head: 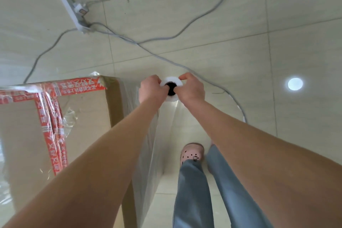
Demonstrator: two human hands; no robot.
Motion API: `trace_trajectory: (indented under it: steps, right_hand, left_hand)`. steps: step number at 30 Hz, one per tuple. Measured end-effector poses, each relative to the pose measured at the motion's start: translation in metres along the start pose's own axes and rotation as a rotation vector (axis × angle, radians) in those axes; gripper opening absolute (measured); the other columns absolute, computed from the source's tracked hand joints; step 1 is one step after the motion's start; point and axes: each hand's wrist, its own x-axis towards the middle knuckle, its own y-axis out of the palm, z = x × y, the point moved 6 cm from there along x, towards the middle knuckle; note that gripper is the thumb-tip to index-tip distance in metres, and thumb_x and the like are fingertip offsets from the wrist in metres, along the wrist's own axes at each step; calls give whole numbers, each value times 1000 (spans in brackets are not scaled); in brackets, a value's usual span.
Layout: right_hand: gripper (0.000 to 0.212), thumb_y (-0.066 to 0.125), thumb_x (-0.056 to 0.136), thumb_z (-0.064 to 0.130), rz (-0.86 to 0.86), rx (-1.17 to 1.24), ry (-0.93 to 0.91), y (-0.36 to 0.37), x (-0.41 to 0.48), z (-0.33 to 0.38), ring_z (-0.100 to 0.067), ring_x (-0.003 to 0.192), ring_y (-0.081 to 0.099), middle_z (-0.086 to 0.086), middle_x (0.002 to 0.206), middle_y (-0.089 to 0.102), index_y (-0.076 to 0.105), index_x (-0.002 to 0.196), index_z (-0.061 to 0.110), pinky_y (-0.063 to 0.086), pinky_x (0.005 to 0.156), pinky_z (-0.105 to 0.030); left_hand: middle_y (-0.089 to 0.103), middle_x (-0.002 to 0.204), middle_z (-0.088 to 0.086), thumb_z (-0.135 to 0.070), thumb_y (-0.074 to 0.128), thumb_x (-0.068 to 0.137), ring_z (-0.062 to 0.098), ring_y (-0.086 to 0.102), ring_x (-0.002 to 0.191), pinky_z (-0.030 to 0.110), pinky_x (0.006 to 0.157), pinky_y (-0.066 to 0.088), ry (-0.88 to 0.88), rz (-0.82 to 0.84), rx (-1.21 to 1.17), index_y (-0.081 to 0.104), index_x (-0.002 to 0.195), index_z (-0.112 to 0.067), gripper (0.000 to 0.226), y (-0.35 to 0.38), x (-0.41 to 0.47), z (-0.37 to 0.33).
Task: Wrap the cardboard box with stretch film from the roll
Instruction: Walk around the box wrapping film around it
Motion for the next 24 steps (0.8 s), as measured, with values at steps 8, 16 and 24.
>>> trace_trajectory:
  steps: [8, 16, 24]
  right_hand:
    - [30, 55, 83, 7, -1, 9, 70, 2, -9, -1, -23, 87, 59, -4, 113, 61, 61, 108, 23, 40, 70, -24]
    - [24, 59, 84, 17, 18, -132, 23, 0, 4, 17, -21, 84, 58, -3, 99, 67, 63, 106, 24, 37, 70, -24]
    - [30, 60, 80, 15, -39, -148, -63, 9, 30, 72, -19, 99, 60, 2, 112, 65, 63, 109, 22, 44, 79, -26]
  left_hand:
    - [58, 127, 6, -11, 56, 87, 28, 54, 116, 36, 86, 46, 257, 111, 211, 47, 132, -18, 47, 2, -14, -15]
    - [55, 111, 10, -12, 57, 87, 34, 60, 98, 34, 64, 39, 469, 144, 593, 53, 113, -10, 27, -4, 6, -50]
    - [62, 106, 14, -18, 57, 83, 34, 60, 98, 33, 68, 43, 191, 130, 335, 58, 102, -8, 22, -45, 56, -34]
